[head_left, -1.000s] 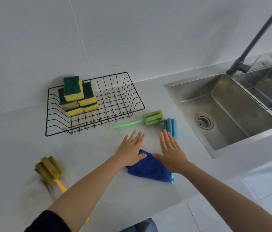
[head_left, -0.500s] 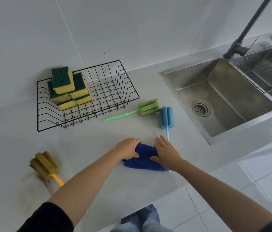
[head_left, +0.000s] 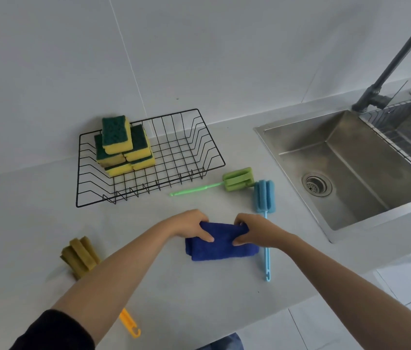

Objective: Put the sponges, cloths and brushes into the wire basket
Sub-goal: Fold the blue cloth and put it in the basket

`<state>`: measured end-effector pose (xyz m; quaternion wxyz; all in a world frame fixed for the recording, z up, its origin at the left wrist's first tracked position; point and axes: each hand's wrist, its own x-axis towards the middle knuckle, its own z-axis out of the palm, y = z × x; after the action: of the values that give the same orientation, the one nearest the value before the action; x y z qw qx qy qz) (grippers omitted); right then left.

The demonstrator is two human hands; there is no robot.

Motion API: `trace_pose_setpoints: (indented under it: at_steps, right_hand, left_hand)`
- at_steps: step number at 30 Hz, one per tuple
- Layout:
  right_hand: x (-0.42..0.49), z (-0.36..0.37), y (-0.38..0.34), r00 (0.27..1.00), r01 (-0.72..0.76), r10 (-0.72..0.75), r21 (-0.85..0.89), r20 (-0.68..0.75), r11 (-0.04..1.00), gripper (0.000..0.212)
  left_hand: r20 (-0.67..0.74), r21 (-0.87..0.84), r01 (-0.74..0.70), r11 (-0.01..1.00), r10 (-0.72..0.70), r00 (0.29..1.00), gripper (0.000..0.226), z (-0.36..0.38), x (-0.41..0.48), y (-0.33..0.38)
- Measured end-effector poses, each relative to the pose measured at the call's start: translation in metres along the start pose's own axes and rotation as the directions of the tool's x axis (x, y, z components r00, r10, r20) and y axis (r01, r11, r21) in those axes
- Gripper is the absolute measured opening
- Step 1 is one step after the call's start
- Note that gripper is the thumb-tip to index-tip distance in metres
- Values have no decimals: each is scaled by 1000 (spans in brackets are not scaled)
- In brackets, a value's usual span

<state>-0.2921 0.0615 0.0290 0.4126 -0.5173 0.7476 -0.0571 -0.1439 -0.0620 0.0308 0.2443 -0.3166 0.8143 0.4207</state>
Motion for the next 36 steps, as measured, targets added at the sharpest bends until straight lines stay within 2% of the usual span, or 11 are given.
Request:
trace_pose_setpoints:
  at_steps: [5,10,14,20,26,30,34,36]
  right_hand:
    - [20,-42,-25,996,77,-73,93,-49,993,19]
    - [41,-89,-58,979,149,-122,166,-161,975,18]
    - [65,-118,-80,963,195,-143,231,-227,953,17]
    - [115,-157,-111,940,239,-156,257,-303,936,15]
    - [172,-177,-125,939,202,-125,217,-321,955,19]
    - [207,-182,-129,944,165,-103,179,-314,970,23]
    - [238,-180,-127,963,108,-76,112,-259,988,37]
    - [254,-176,-126,971,76,-56,76,-231,994,36]
  left_hand:
    - [-119,-23,-36,999,33,992,17,-49,-14,2]
    - [-264,-82,-61,995,37,964,28,-104,-25,2]
    - [-362,-97,-76,992,36,932,16,-145,-28,-1]
    - [-447,-91,-50,995,4,894,17,-199,-12,-15]
    - [-458,-108,8,994,-57,887,15,-231,22,-28]
    - [-442,-123,63,990,-112,890,28,-245,51,-41]
    - [-398,-103,138,985,-168,902,16,-251,80,-56]
    - [-387,-83,177,981,-196,901,30,-251,95,-65]
